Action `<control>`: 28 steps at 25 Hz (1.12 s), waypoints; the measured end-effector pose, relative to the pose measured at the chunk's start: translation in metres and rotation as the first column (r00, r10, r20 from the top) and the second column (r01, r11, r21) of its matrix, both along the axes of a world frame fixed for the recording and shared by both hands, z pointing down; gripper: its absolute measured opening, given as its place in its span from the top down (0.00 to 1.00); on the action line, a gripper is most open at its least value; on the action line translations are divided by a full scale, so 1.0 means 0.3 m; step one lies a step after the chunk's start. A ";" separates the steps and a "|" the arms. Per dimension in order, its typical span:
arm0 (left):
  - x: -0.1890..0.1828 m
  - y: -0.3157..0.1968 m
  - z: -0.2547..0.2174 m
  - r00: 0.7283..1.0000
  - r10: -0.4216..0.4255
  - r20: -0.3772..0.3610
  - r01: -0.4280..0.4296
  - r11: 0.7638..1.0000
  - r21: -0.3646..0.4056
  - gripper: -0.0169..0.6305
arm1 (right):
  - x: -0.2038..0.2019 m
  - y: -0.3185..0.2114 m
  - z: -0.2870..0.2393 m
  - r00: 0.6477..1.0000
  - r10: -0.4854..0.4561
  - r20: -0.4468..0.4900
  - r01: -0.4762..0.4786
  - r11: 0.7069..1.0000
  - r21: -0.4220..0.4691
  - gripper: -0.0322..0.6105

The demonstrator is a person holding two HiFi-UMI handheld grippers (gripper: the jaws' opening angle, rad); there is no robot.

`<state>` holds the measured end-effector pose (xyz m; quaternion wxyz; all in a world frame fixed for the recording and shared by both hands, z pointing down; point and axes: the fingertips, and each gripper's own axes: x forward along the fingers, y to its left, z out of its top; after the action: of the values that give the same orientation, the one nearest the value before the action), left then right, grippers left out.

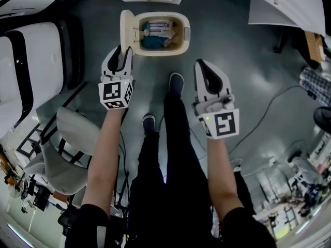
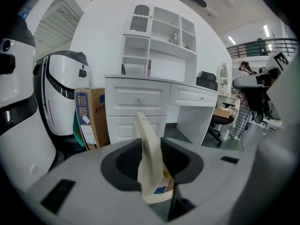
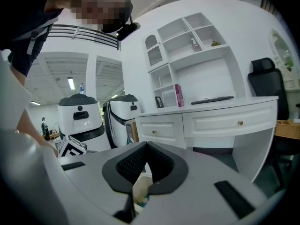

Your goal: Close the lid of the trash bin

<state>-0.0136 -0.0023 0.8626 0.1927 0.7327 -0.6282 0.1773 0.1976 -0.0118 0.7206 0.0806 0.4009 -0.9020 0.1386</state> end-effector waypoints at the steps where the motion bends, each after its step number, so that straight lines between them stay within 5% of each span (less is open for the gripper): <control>1: 0.004 0.000 -0.001 1.000 0.000 0.001 0.000 1.000 0.001 0.78 | -0.001 0.004 0.003 1.000 -0.003 0.000 0.003 1.000 -0.002 0.94; 14: 0.166 -0.044 0.023 0.996 0.090 0.023 -0.090 0.996 -0.003 0.76 | 0.033 -0.002 0.057 1.000 0.018 0.007 -0.018 0.999 -0.028 0.94; 28: 0.415 -0.091 0.125 0.964 0.265 0.004 -0.265 0.964 -0.010 0.74 | 0.078 -0.016 0.138 0.999 0.042 0.012 -0.041 0.998 -0.047 0.94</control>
<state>0.1109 -0.0297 0.9003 0.1690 0.8086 -0.5244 0.2065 0.2210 -0.0166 0.7621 0.0814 0.4166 -0.8905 0.1640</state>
